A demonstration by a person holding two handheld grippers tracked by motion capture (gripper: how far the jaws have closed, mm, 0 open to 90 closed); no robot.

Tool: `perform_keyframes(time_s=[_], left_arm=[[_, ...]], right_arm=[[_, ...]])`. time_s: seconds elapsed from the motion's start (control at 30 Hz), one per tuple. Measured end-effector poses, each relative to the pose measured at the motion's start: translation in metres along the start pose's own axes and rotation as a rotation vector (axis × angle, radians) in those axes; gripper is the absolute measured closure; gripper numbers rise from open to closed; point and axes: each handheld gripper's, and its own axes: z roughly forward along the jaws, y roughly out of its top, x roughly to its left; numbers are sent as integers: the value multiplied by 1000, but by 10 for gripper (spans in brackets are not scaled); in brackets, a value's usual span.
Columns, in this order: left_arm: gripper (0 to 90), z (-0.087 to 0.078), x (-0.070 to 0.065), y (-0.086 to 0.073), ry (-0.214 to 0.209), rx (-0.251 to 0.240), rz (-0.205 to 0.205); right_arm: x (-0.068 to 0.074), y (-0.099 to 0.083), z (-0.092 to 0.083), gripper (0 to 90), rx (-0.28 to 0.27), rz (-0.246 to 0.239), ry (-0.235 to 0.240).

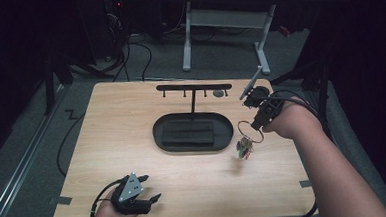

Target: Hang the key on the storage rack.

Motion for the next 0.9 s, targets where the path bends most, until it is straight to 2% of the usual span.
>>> perform_keyframes(time_s=[0.07, 0.1, 0.13, 0.3, 0.37, 0.6, 0.73, 0.9], left_arm=[[269, 0, 0, 0, 0, 1, 0], [269, 0, 0, 0, 0, 0, -1], [269, 0, 0, 0, 2, -3, -1], [269, -2, 1, -1, 3, -2, -2], [269, -2, 1, -1, 4, -1, -3], [270, -2, 2, -2, 3, -1, -6], [270, -2, 2, -2, 4, -2, -7], [271, -2, 3, -3, 5, 1, -8]], right_arm=[[0, 4, -1, 880, 9, 28, 4], [-3, 8, 0, 880, -5, 1, 7], [-3, 10, 0, 880, -1, 18, 8], [-10, 25, 1, 880, -12, 10, 4], [-12, 30, 1, 880, -22, 29, 7], [-20, 48, 1, 880, -33, 28, 15], [-26, 58, 0, 880, -33, 46, 19], [-29, 70, 4, 880, -29, 29, 11]])
